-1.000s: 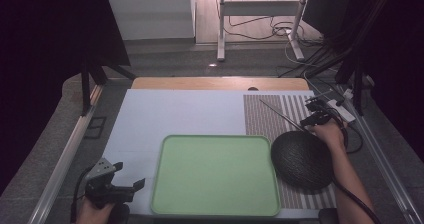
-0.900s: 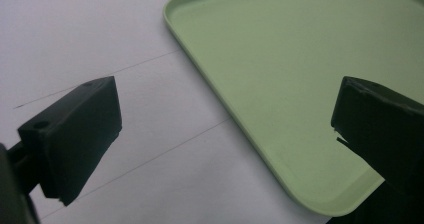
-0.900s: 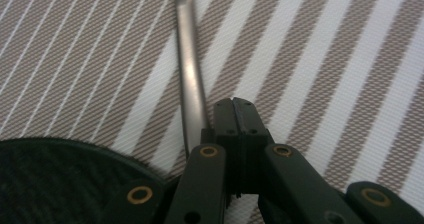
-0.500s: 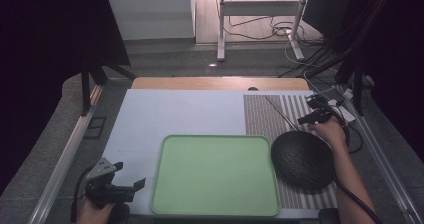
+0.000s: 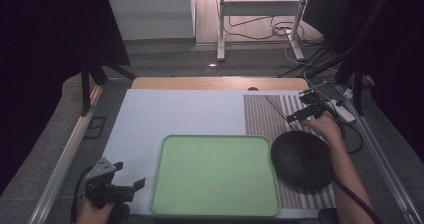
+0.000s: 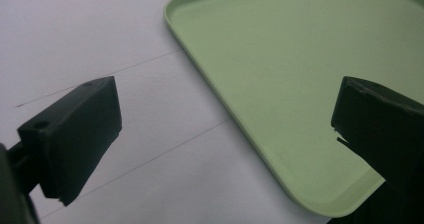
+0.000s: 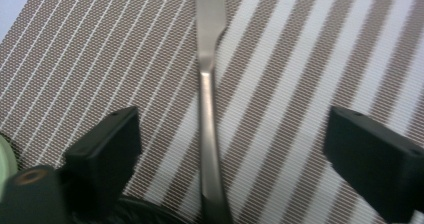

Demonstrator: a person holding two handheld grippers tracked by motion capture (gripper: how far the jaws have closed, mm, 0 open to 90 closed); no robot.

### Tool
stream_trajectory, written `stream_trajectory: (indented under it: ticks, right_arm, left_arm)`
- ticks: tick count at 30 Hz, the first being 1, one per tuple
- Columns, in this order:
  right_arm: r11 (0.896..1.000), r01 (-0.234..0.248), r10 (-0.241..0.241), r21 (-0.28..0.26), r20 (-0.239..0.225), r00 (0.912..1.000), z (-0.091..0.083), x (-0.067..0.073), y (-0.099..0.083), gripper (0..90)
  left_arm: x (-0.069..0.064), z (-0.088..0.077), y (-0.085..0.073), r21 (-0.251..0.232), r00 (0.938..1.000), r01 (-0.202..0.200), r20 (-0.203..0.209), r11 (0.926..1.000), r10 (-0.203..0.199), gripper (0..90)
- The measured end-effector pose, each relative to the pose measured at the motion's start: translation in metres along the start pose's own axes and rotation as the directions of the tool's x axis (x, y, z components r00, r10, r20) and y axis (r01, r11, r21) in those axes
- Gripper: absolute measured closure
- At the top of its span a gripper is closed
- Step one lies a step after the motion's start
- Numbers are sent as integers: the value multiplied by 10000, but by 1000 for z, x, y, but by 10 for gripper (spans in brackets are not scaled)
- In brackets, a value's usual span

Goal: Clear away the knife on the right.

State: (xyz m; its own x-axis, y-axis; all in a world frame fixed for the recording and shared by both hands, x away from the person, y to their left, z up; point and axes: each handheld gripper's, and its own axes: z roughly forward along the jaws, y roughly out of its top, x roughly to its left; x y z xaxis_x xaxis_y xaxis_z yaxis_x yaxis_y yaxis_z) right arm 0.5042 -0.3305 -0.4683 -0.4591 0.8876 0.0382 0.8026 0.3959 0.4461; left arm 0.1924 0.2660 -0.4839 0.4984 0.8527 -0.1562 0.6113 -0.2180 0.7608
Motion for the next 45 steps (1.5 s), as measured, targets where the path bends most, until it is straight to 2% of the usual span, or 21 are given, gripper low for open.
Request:
stream_trajectory:
  ticks: [2,3,4,10,13,15,17,19,20,21,22,24,25,26,27,36,45]
  right_arm:
    - [9980,127,-143,623,257,9996,8,7,5,0]
    - [9980,127,-143,623,257,9996,8,7,5,0]
    - [9955,384,-419,872,388,9984,14,10,7,0]
    - [9899,600,-649,1282,348,9973,26,13,11,0]
    - [9880,720,-786,1367,436,9960,30,12,11,39]
    - [9864,840,-922,1415,525,9944,36,11,10,130]
    - [9866,832,-913,1406,525,9944,36,9,10,175]
    - [9870,899,-972,1333,494,9940,32,8,10,327]
    - [9870,899,-972,1333,494,9940,32,8,10,327]
    - [9842,1138,-1190,1354,315,9924,29,8,11,508]
    - [9842,1138,-1190,1354,315,9924,29,8,11,508]
    - [9803,1314,-1358,1472,204,9905,28,9,12,633]
    - [9753,1524,-1557,1601,87,9878,27,10,13,732]
    - [9753,1524,-1557,1601,87,9878,27,10,13,732]
    - [9714,1702,-1733,1656,45,9849,27,9,14,796]
    - [9725,1871,-1833,1385,-401,9822,26,3,12,803]
    - [9811,1784,-1767,749,-294,9838,16,-2,13,804]
  left_arm:
    - [0,0,0,0,10000,3,4,10000,-3,6]
    - [0,0,0,-1,10000,6,4,10000,-6,6]
    - [0,0,0,-2,10000,7,7,10000,-7,6]
    - [0,0,0,-21,10000,24,23,10000,-24,6]
    - [1,-1,0,-31,10000,36,22,10000,-35,6]
    - [0,0,0,-30,10000,31,22,10000,-31,6]
    - [0,0,0,-24,10000,28,24,10000,-28,6]
    - [0,0,0,-20,10000,30,25,10000,-30,6]
    - [1,0,0,-14,10000,28,25,10000,-28,6]
    - [1,0,0,-6,10000,25,25,10000,-25,6]
    - [0,0,0,-2,10000,20,16,10000,-20,6]
    - [0,0,0,2,10000,4,3,10000,-4,6]
    - [0,0,0,4,10000,0,-2,10000,0,6]
    - [0,0,0,8,10000,-1,-8,10000,1,6]
    - [0,0,0,8,10000,-1,-8,10000,1,6]
    - [0,-1,-1,-19,10000,20,1,10000,-20,6]
    - [0,-1,-1,-18,10000,17,1,10000,-17,6]
